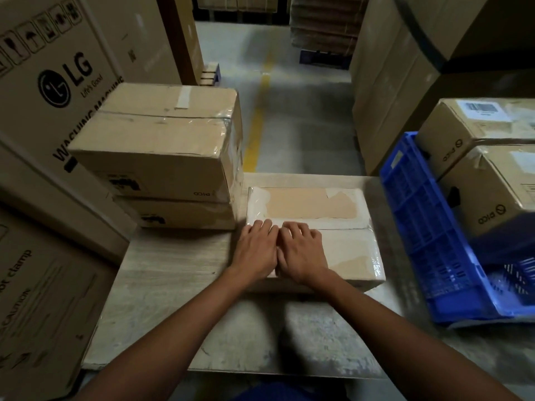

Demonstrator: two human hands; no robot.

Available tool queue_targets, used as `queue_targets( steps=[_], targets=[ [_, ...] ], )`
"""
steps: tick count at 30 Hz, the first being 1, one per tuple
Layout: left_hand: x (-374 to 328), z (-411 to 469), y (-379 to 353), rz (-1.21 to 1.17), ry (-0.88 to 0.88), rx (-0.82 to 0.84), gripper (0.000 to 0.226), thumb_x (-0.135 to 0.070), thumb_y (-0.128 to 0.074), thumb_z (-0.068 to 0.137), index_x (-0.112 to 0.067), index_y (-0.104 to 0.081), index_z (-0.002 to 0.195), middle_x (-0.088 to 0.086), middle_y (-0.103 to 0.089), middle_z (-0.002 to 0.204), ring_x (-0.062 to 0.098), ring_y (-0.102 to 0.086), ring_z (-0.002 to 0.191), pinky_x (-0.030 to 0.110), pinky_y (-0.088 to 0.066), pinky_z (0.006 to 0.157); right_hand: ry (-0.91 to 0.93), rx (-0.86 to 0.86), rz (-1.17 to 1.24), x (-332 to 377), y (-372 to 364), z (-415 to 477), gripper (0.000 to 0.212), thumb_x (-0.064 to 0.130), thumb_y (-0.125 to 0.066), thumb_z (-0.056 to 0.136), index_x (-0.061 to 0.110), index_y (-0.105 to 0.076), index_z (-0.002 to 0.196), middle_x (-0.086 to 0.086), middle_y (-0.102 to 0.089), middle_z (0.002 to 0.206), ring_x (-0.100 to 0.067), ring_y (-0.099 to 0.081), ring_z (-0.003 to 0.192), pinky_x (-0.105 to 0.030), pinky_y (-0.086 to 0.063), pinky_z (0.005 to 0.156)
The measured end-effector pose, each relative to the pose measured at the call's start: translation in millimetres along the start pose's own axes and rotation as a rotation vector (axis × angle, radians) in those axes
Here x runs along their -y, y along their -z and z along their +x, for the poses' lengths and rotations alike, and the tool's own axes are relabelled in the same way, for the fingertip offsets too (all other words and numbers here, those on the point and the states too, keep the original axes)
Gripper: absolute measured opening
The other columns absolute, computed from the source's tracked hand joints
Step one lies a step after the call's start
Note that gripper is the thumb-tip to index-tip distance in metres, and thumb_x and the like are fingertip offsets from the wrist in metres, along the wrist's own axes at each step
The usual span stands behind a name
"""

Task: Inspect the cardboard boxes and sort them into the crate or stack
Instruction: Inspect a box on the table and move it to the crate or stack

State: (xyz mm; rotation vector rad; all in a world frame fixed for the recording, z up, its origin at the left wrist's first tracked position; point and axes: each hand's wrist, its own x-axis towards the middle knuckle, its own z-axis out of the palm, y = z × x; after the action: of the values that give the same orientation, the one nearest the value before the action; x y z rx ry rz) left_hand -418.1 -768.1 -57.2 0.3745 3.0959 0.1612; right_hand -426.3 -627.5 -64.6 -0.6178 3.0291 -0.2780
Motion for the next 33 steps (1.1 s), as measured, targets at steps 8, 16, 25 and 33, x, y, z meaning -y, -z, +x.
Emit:
queue_targets(
  steps=[8,16,25,33],
  targets=[
    [20.6,51.8,-0.7,-0.109,0.084,0.084,0.058,-0.039,-0.027,0.106,-0.024,-0.008,0.159,0.005,0.007,0.166,0.021,0.009,0.152,0.038,0.005,0.121,-0.009,0.280,-0.097,-38.4,14.2,58.8,0.085,0.070,-0.025,0.094,0.020,-0.005,0.160,-0.011,0.003,0.168,-0.035,0.001,0.154,-0.061,-0.011,0.120],
    [-0.5,73.3,12.1,-0.017,0.140,0.123,0.056,-0.044,-0.034,0.103,-0.023,-0.024,0.154,0.014,-0.017,0.162,0.033,-0.014,0.150,0.047,-0.015,0.120,0.027,0.289,-0.020,-53.3,28.3,61.2,0.082,0.065,-0.039,0.096,0.025,-0.009,0.161,-0.003,0.002,0.169,-0.025,0.001,0.155,-0.052,-0.008,0.123],
    [-48.5,80.7,-9.3,-0.124,0.094,0.136,0.057,-0.044,-0.021,0.106,-0.027,-0.008,0.159,0.002,0.008,0.166,0.024,0.010,0.153,0.049,0.002,0.121,-0.141,0.286,-0.017,-94.5,29.6,36.2,0.100,0.081,-0.001,0.075,0.030,0.002,0.160,-0.004,0.016,0.167,-0.028,0.014,0.154,-0.057,0.001,0.122],
    [-51.2,67.6,1.3,-0.174,0.056,0.141,0.051,-0.035,-0.026,0.107,-0.025,-0.022,0.157,0.004,-0.007,0.166,0.023,-0.002,0.153,0.045,-0.008,0.124,-0.163,0.263,0.022,-80.2,36.2,29.1,0.065,0.054,-0.033,0.102,0.023,-0.022,0.158,-0.008,-0.008,0.168,-0.031,-0.007,0.154,-0.056,-0.019,0.121]
  ],
)
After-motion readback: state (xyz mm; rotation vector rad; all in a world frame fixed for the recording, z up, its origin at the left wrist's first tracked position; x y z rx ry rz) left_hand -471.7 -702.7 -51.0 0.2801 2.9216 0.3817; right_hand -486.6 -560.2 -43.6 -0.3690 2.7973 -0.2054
